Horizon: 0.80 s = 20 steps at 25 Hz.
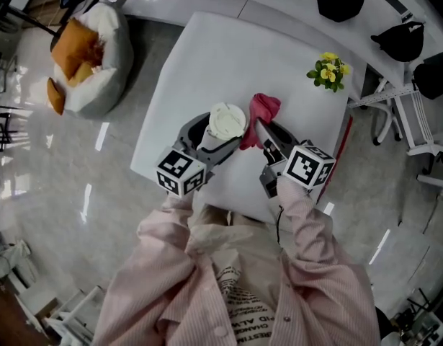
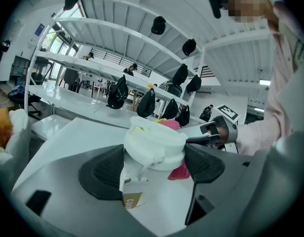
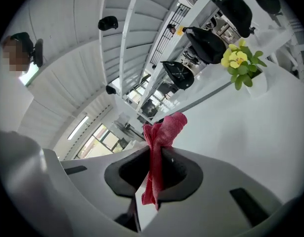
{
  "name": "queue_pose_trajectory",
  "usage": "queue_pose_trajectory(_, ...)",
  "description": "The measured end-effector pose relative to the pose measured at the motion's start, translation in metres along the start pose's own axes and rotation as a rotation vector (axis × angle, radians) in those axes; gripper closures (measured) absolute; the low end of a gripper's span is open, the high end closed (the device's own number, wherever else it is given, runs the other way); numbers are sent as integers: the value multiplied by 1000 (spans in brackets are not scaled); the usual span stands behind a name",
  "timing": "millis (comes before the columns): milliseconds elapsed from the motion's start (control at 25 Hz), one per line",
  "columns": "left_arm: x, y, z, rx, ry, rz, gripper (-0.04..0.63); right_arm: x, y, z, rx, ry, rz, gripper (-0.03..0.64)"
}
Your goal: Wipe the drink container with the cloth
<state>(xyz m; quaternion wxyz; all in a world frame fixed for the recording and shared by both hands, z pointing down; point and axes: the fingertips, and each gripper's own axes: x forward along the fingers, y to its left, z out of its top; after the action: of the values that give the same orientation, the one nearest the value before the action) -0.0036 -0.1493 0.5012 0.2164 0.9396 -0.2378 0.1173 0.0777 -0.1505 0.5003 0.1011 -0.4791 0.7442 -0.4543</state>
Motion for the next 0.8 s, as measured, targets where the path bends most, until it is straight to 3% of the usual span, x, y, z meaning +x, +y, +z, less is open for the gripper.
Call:
queue_pose_trajectory(280,0,0,0,-1,4,-4,218,14,9,21,-32,131,89,572)
queue_pose_trajectory(800,1,1,-1,-5,24,-6,218,44,27,27,24,443,296,572)
